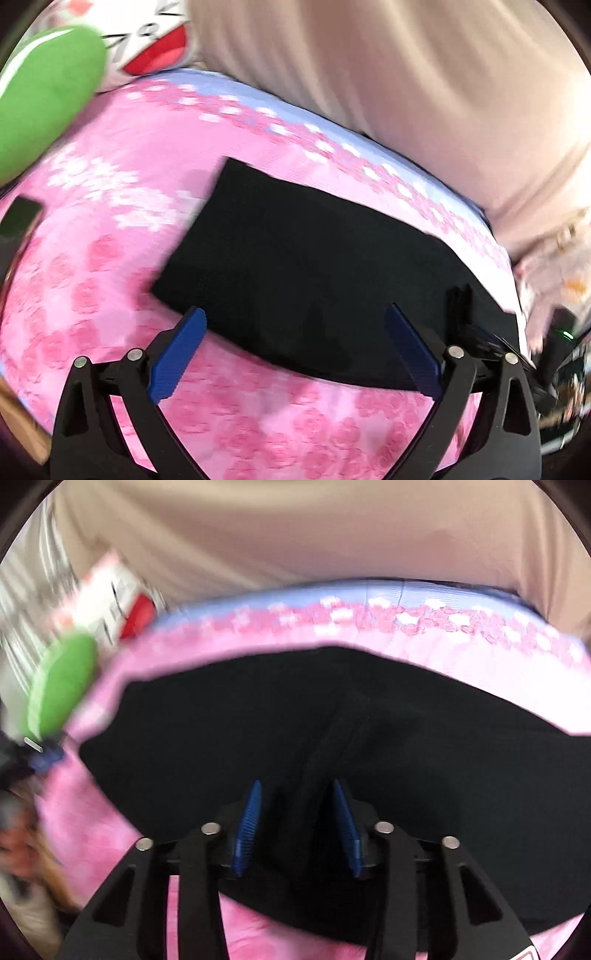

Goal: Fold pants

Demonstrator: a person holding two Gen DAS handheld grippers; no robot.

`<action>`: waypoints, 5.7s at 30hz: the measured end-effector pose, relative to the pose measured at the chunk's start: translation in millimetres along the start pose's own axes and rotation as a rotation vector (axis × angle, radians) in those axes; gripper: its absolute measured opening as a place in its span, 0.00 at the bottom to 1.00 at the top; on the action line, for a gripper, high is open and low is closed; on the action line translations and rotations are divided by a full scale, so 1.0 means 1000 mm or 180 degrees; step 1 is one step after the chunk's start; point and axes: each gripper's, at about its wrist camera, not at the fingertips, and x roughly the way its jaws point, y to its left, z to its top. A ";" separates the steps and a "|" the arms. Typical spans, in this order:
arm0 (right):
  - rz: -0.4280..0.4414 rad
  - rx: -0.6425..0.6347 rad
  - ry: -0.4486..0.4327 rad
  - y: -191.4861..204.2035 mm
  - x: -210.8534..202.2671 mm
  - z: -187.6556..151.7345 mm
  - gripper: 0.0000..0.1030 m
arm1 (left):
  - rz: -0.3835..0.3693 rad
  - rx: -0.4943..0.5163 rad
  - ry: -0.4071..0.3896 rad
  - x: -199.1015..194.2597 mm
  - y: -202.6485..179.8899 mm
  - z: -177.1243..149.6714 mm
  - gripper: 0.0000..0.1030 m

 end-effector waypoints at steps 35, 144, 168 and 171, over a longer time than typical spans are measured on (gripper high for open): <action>-0.0070 0.0604 -0.0309 -0.070 -0.074 -0.012 0.77 | 0.0107 0.1618 -0.0061 0.016 -0.197 -0.063 0.90; 0.0219 -0.0040 -0.0215 0.001 -0.049 0.024 0.25 | 0.0502 0.0866 0.0139 0.033 -0.117 -0.038 0.92; -0.0603 0.0679 -0.0193 -0.079 -0.078 -0.029 0.45 | 0.0220 0.1066 0.0166 0.021 -0.125 -0.050 0.92; -0.0402 0.0808 -0.0130 -0.098 -0.094 -0.052 0.47 | 0.0128 0.1198 0.0236 0.027 -0.151 -0.061 0.92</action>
